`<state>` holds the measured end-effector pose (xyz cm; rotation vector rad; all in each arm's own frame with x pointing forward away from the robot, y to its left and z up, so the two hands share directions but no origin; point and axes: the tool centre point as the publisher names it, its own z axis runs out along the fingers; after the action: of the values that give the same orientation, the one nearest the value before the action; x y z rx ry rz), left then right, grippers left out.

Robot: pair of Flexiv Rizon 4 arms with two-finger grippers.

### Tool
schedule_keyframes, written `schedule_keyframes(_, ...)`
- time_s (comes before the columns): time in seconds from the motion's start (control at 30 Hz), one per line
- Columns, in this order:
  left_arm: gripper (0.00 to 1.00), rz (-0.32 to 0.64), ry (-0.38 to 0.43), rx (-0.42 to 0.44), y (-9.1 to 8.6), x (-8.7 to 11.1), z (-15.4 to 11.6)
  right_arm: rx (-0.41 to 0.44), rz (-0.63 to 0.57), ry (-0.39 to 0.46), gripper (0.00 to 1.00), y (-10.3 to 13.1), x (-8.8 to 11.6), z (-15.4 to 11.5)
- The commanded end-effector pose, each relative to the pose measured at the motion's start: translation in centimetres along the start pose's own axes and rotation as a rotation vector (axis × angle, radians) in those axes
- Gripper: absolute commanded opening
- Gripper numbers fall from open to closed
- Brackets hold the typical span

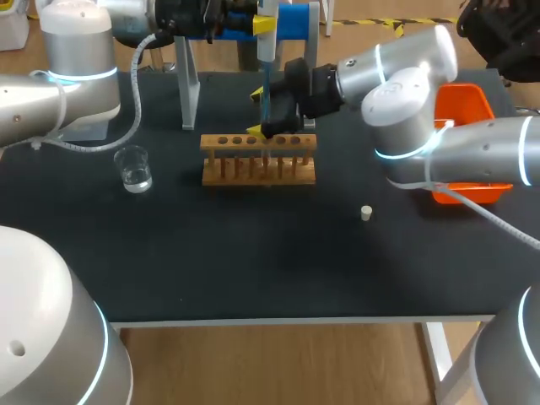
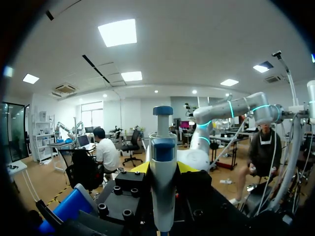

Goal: Invert the test tube, pick up the pipette, mount the tip to pipette, aspirate from beaker and dispense into the tube, eject the tip, return the pipette, and cap with the stopper.

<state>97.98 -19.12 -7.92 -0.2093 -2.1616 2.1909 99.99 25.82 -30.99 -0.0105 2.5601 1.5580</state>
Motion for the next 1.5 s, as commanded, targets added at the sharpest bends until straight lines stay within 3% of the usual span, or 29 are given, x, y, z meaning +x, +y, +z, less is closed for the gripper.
schedule_keyframes(0.03, 0.00, -0.001, 0.000, -0.002, -0.08, -0.01, -0.01, 0.001, -0.005, -0.003, 1.00, 0.00, 0.07, 0.44)
schedule_keyframes(1.5, 0.00, -0.001, 0.000, -0.002, -0.08, -0.01, -0.01, 0.020, -0.001, 0.021, 1.00, 0.08, 0.43, 0.94)
